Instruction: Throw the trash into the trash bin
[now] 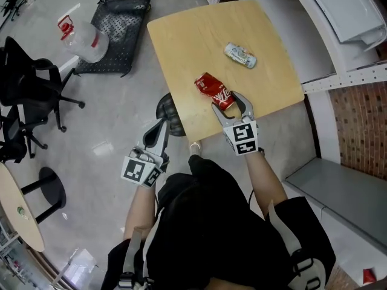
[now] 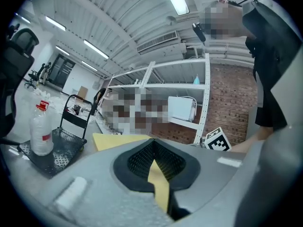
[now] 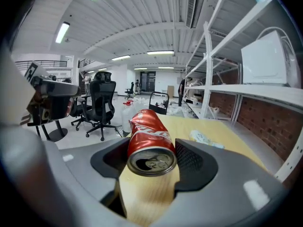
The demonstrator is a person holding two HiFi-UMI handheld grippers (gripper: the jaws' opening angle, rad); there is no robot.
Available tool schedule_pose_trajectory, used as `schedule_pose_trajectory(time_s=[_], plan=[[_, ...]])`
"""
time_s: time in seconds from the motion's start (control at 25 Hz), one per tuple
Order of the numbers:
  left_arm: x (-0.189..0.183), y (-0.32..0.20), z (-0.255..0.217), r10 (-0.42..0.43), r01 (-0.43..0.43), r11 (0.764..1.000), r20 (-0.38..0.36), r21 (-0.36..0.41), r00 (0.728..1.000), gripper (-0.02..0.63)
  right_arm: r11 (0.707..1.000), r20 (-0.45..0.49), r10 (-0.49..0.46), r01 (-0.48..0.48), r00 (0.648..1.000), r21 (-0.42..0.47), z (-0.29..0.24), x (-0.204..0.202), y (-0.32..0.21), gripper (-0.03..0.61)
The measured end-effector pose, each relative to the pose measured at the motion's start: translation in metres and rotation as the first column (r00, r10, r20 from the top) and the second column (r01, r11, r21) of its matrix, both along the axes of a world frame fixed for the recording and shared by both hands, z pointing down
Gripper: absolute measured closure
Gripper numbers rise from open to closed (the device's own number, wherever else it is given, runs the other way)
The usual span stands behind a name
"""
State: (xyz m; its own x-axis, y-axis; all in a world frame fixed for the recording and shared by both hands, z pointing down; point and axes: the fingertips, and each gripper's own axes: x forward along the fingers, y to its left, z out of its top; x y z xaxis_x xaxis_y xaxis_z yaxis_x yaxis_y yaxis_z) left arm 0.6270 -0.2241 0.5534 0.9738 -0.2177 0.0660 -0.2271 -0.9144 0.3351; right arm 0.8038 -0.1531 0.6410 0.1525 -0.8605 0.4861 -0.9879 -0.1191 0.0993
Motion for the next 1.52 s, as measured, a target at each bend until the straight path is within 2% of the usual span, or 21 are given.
schedule_pose_trajectory(time_s=[0.16, 0.28, 0.44, 0.56, 0.64, 0.72, 0.84, 0.96, 1.16, 1.32, 1.52], plan=[[-0.032, 0.0, -0.016, -0.061, 0.062, 0.998, -0.022, 0.026, 0.998, 0.612, 0.997, -0.013, -0.06, 0.06, 0.998, 0.056, -0.026, -0.024, -0.014, 0.281], [-0.072, -0.001, -0.029, -0.137, 0.138, 0.989, -0.036, 0.048, 0.99, 0.612, 0.988, -0.018, -0.114, 0.116, 0.993, 0.099, -0.045, -0.053, -0.03, 0.281], [-0.134, 0.002, -0.046, -0.251, 0.253, 0.965, -0.039, 0.069, 0.967, 0.612, 0.965, -0.037, -0.219, 0.222, 0.975, 0.139, -0.07, -0.105, -0.051, 0.282], [-0.188, 0.003, -0.057, -0.341, 0.344, 0.935, -0.042, 0.085, 0.939, 0.613, 0.932, -0.05, -0.311, 0.314, 0.949, 0.178, -0.091, -0.16, -0.07, 0.281], [-0.226, 0.001, -0.064, -0.418, 0.423, 0.9, -0.059, 0.111, 0.906, 0.612, 0.891, -0.073, -0.395, 0.401, 0.916, 0.214, -0.108, -0.202, -0.089, 0.281], [-0.262, 0.003, -0.071, -0.493, 0.5, 0.855, -0.081, 0.139, 0.866, 0.612, 0.835, -0.103, -0.485, 0.495, 0.868, 0.241, -0.126, -0.246, -0.105, 0.281], [-0.309, 0.014, -0.08, -0.572, 0.58, 0.799, -0.099, 0.158, 0.814, 0.612, 0.764, -0.118, -0.583, 0.592, 0.804, 0.255, -0.14, -0.301, -0.106, 0.281], [-0.359, 0.028, -0.087, -0.64, 0.648, 0.742, -0.105, 0.171, 0.761, 0.612, 0.699, -0.131, -0.653, 0.66, 0.746, 0.275, -0.153, -0.354, -0.099, 0.281], [-0.441, 0.062, -0.094, -0.745, 0.753, 0.634, -0.121, 0.176, 0.656, 0.612, 0.58, -0.147, -0.758, 0.759, 0.636, 0.296, -0.169, -0.448, -0.085, 0.281], [-0.499, 0.097, -0.089, -0.801, 0.804, 0.564, -0.111, 0.188, 0.588, 0.612, 0.484, -0.166, -0.822, 0.822, 0.545, 0.3, -0.171, -0.519, -0.066, 0.281], [-0.576, 0.134, -0.091, -0.859, 0.859, 0.47, -0.117, 0.203, 0.498, 0.612, 0.384, -0.167, -0.877, 0.865, 0.451, 0.323, -0.179, -0.607, -0.041, 0.281]])
